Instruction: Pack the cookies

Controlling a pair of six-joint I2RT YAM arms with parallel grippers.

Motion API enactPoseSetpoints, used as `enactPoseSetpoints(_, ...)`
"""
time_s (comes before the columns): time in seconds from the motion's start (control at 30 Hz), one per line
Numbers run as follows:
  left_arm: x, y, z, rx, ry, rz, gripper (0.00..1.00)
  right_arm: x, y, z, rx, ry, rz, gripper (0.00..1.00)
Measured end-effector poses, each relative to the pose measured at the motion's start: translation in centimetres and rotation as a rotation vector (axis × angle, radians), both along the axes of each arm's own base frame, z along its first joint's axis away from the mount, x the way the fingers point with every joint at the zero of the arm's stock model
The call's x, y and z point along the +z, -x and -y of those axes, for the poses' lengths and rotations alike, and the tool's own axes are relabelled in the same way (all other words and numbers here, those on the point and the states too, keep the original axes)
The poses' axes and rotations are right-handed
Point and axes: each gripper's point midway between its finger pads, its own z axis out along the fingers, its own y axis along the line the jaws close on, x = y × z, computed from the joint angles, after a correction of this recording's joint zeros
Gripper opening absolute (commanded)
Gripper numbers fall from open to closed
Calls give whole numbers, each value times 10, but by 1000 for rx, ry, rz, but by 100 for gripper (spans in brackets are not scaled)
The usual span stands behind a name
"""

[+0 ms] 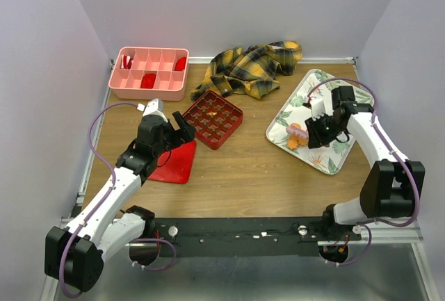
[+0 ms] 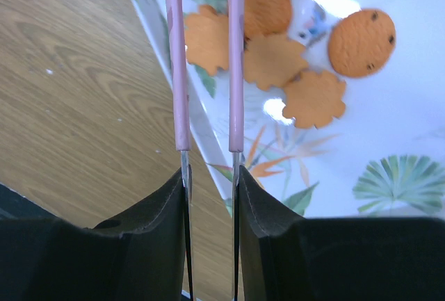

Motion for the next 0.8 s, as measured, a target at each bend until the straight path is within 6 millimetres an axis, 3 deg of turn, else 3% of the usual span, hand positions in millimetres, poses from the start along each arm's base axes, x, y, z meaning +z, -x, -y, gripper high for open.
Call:
enactPoseSetpoints(0.33,-7,10,-3,12,33,2,99,-5,-5,54,-104,72,13,41)
enactPoseSetpoints(0.8,-9,12,-3,16,41,-2,99,-12,-28,57,-30,72,4,44)
